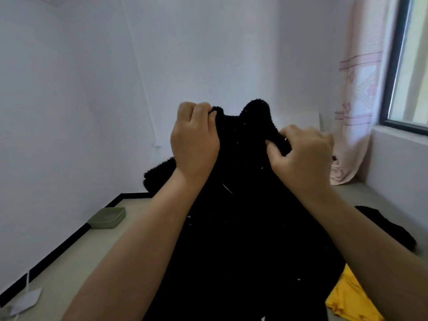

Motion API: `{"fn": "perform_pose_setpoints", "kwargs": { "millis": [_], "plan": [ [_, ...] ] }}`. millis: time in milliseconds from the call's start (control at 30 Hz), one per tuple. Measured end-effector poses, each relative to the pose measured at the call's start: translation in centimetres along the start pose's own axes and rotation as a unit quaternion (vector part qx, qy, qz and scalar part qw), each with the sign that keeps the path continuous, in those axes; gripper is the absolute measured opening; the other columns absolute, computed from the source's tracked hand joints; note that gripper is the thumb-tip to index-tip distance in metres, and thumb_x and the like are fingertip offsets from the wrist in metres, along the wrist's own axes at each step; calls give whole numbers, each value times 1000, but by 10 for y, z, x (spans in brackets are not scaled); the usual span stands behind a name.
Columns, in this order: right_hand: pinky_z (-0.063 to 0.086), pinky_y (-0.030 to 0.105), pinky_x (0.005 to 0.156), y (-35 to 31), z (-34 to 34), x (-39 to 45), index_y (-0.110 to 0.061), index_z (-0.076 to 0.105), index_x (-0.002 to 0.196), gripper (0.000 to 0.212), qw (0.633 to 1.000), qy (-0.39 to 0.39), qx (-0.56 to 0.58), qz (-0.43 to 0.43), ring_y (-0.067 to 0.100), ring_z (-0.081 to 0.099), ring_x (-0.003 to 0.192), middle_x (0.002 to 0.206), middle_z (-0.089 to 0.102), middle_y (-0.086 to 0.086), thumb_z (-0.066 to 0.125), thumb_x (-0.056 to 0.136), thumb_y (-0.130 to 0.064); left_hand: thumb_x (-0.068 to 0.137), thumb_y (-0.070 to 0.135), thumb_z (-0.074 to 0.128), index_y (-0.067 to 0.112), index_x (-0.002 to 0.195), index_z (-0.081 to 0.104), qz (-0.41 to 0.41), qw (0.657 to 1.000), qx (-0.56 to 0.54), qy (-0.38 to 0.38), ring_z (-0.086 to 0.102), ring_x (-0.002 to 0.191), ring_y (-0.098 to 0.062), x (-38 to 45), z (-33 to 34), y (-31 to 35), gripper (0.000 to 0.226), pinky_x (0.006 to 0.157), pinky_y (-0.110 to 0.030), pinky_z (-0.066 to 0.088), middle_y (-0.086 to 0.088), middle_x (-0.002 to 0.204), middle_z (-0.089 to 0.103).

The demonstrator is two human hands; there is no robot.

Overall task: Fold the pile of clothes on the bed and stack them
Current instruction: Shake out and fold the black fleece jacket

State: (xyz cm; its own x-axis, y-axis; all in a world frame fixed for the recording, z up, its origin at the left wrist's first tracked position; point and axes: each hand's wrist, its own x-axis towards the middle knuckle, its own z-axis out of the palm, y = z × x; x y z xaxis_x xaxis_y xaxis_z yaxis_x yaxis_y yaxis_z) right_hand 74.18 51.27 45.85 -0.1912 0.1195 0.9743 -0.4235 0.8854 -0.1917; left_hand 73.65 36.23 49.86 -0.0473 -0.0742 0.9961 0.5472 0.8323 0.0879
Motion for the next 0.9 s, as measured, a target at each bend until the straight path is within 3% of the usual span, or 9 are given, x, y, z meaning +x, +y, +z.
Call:
{"fn": "perform_pose_setpoints", "kwargs": {
  "millis": [100,200,300,400,533,633,733,833,900],
  "plan": [
    [29,31,63,29,70,-18,0,56,58,21,994,-94,-34,35,27,52,48,47,53,13,66,69,-14,85,0,54,-9,82,62,-71,985,0,-160,59,66,-34,-34,64,-45,13,55,-30,37,-25,86,59],
    [36,37,69,63,141,-60,4,62,82,21,965,-233,-103,69,34,60,68,68,61,21,64,81,-17,97,10,36,0,109,52,-103,895,96,-423,51,98,-29,-99,133,-99,23,69,-27,30,-16,113,50],
    [37,40,87,92,197,-138,-6,41,132,50,846,-488,-203,72,33,52,106,114,57,17,48,93,-35,95,24,44,5,124,40,-83,792,85,-599,45,114,-29,-194,168,-143,35,89,-35,36,-13,126,46],
    [36,39,89,111,215,-235,-8,51,119,40,754,-613,-215,97,30,45,114,120,54,13,46,91,-36,93,27,45,5,117,45,-99,707,68,-696,43,116,-31,-300,155,-179,32,92,-40,35,-13,125,47],
    [38,38,89,130,199,-352,-8,56,113,34,632,-715,-257,150,31,47,114,119,55,13,44,93,-33,96,21,38,6,111,48,-136,595,93,-787,48,109,-29,-432,103,-226,24,87,-37,37,-12,118,50],
    [39,40,89,149,179,-412,-6,51,119,40,567,-760,-239,209,33,48,112,119,54,16,40,96,-37,94,13,39,3,108,49,-178,548,103,-811,52,103,-29,-504,67,-245,20,79,-35,41,-14,113,53],
    [39,44,95,159,179,-455,-3,40,133,59,578,-719,-256,287,36,44,120,129,49,19,42,93,-47,93,10,40,-1,109,49,-290,527,113,-791,52,101,-32,-553,50,-249,21,78,-38,43,-20,111,54],
    [32,45,104,167,195,-486,-2,26,141,80,599,-657,-257,380,36,35,129,141,37,21,48,86,-55,95,24,44,-5,125,39,-436,482,113,-751,47,113,-36,-593,44,-242,42,92,-42,42,-25,124,48],
    [29,45,108,179,203,-502,-4,19,144,90,560,-644,-260,452,36,30,133,145,30,21,53,82,-59,92,36,51,-4,133,31,-494,448,131,-733,43,119,-36,-614,38,-237,61,98,-43,40,-25,132,42]
  ]
}}
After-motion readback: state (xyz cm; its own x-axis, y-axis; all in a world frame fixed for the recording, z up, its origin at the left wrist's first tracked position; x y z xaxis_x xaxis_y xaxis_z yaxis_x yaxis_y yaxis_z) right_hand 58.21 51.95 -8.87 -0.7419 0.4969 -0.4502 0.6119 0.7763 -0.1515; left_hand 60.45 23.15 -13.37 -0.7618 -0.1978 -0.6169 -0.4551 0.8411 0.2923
